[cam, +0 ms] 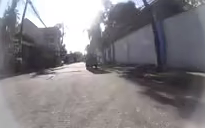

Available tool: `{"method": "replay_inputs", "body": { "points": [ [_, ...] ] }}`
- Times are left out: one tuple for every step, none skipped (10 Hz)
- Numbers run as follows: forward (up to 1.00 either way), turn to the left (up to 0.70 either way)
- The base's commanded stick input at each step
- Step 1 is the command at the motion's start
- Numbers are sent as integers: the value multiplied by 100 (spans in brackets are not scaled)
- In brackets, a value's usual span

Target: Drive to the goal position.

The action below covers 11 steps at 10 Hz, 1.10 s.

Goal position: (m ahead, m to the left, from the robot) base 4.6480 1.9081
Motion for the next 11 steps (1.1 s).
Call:
{"method": "replay_inputs", "body": {
  "points": [
    [70,35],
    [70,35],
    [70,35],
    [70,35],
    [70,6],
    [70,5],
    [70,3],
    [70,2],
    [70,0],
    [70,0],
    [70,0]
  ]
}}
